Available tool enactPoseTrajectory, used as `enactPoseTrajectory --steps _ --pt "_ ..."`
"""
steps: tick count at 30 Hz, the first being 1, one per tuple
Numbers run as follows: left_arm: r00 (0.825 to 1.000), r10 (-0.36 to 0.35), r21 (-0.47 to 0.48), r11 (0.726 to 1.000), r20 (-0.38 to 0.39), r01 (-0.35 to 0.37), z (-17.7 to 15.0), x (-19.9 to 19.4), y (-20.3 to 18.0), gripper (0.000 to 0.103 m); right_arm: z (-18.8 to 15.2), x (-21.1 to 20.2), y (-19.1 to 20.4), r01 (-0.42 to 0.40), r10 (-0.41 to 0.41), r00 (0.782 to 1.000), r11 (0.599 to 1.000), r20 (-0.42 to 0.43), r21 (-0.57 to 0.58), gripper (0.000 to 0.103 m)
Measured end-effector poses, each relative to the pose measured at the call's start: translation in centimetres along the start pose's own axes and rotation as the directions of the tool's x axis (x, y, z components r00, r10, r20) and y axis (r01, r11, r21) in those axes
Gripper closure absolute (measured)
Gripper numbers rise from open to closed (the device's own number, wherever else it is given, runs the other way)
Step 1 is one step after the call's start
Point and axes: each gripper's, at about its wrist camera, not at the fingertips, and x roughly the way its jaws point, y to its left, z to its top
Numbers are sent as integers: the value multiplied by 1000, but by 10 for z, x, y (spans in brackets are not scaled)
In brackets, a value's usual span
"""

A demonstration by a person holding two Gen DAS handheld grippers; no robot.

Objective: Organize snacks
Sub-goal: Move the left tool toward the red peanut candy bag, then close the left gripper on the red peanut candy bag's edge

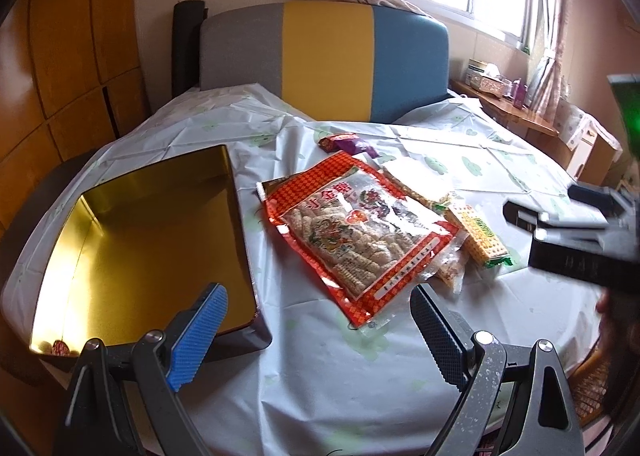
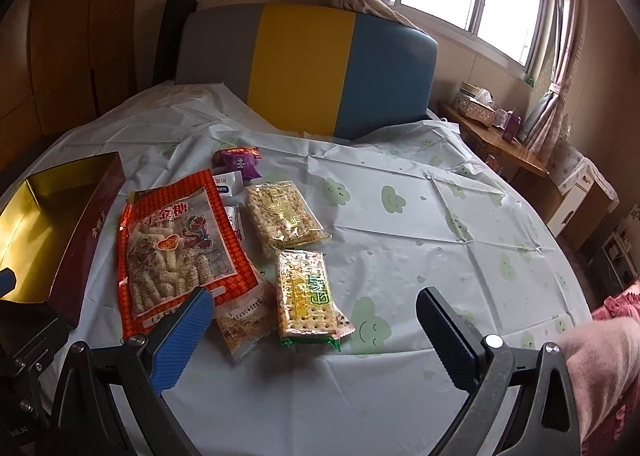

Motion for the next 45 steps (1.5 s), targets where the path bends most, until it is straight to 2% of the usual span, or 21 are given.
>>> enactPoseTrajectory --steps 5,11,17,18,21,26,30,33,37,41,45 --pt "999 -39 9 999 -3 39 6 1 -7 10 27 6 -19 2 -2 1000 998 12 -58 0" --pt "994 -103 3 995 -41 103 15 10 -18 10 53 31 -55 1 0 1000 999 31 -35 0" --pt "980 -182 -6 983 -85 182 28 28 -35 10 43 68 -83 -36 36 999 999 4 35 0" --pt "979 -181 -13 983 -93 181 31 34 -38 10 42 74 -86 -43 44 999 997 -27 59 0" --pt "971 -197 -52 980 -133 192 38 50 -43 9 43 79 -90 -59 61 998 994 -25 98 0" --pt "968 -170 -135 980 -183 147 49 76 -43 9 44 78 -93 -95 98 995 988 -19 122 0" --pt "956 -185 -274 954 -229 119 51 95 -29 9 45 77 -91 -115 118 993 987 -18 116 0" --pt "947 -186 -337 937 -263 90 51 108 -21 9 46 76 -88 -129 131 991 986 -13 102 0" --pt "936 -183 -389 920 -300 55 48 117 -13 8 47 73 -87 -144 144 990 985 0 96 0" --pt "930 -195 -420 906 -310 50 46 123 -7 4 47 73 -89 -156 157 988 983 -1 101 0" --pt "917 -212 -430 902 -339 49 41 133 -11 2 47 74 -86 -172 173 985 981 -8 85 0"
